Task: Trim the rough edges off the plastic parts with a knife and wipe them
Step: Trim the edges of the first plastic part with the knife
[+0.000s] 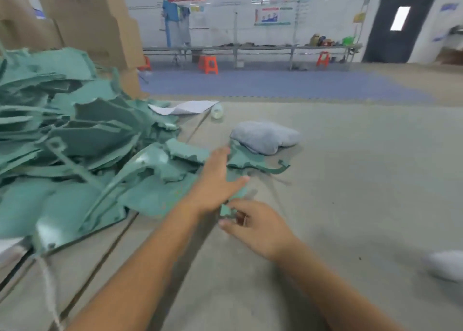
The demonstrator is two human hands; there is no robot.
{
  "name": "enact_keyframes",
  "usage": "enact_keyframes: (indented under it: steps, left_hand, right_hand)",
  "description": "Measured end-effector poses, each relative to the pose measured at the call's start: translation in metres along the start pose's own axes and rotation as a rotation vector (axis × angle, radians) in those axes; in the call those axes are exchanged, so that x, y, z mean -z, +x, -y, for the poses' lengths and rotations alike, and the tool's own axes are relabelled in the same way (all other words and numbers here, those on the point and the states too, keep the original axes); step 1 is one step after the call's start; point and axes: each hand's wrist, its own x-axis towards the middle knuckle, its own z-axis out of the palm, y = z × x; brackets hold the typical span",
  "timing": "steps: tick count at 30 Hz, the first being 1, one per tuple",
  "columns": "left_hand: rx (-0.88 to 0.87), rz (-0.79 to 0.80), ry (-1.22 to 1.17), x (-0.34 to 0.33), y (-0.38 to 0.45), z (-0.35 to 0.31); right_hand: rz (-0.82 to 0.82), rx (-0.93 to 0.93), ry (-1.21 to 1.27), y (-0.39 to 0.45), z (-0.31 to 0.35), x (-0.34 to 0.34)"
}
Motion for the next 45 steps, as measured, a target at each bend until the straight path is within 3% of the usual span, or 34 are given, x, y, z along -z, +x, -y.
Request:
enact_keyframes:
  steps: [2, 5, 8, 11, 14, 17, 19, 21, 24, 29, 32, 35, 37, 40, 42, 45]
  left_hand:
    - [-0.053, 0.129, 0.145, -0.037, 0.012, 0.013]
    - [-0.067, 0.095, 0.279, -0.039, 0.049, 0.034]
    - [-0.044, 0.011, 0.184, -0.048, 0.057, 0.031]
    - [-0.069, -0.22, 0.231, -0.047, 0.053, 0.032]
    - [-0.102, -0.2, 0.295, -0.055, 0.033, 0.039]
    - [-0.044, -0.094, 0.101, -0.054, 0.018, 0.043]
    - [-0.047, -0.146, 0.009, -0.049, 0.012, 0.04]
    - [-0.122, -0.214, -0.042, -0.042, 0.008, 0.031]
    - [-0.266, -0.164, -0.066, -0.047, -0.002, 0.006]
    - [-0.445, 0.056, 0.044, -0.084, -0.023, -0.052]
    - [-0.41, 0.091, 0.1, -0.104, -0.028, -0.068]
    - [-0.396, 0.126, 0.161, -0.11, -0.028, -0.062]
    - [-0.389, 0.138, 0.136, -0.109, -0.029, -0.057]
    - [-0.382, 0.145, 0.132, -0.11, -0.03, -0.058]
    - [-0.39, 0.153, 0.143, -0.11, -0.03, -0.058]
    - [-0.397, 0.177, 0.14, -0.109, -0.029, -0.056]
  right_hand:
    - [-0.045, 0.045, -0.118, 0.0, -0.009, 0.007]
    - [-0.055, 0.012, -0.269, 0.01, -0.031, 0.019]
    - [-0.11, -0.104, -0.141, 0.041, -0.055, 0.029]
    - [-0.274, -0.209, 0.138, 0.068, -0.073, 0.034]
    - [-0.406, -0.235, 0.208, 0.077, -0.086, 0.033]
    - [-0.405, -0.334, 0.219, 0.079, -0.09, 0.032]
    - [-0.371, -0.38, 0.196, 0.073, -0.088, 0.034]
    - [-0.321, -0.384, 0.211, 0.061, -0.083, 0.036]
    - [-0.249, -0.383, 0.259, 0.035, -0.073, 0.043]
    - [-0.453, -0.411, 0.03, -0.013, -0.069, 0.085]
    - [-0.634, -0.451, -0.049, -0.05, -0.066, 0.122]
    - [-0.737, -0.572, -0.332, -0.096, -0.069, 0.154]
    - [-0.679, -0.777, -0.534, -0.126, -0.072, 0.172]
    - [-0.367, -1.128, -0.532, -0.159, -0.075, 0.188]
    - [-0.133, -1.197, -0.575, -0.17, -0.074, 0.188]
    - [-0.023, -1.136, -0.699, -0.168, -0.073, 0.192]
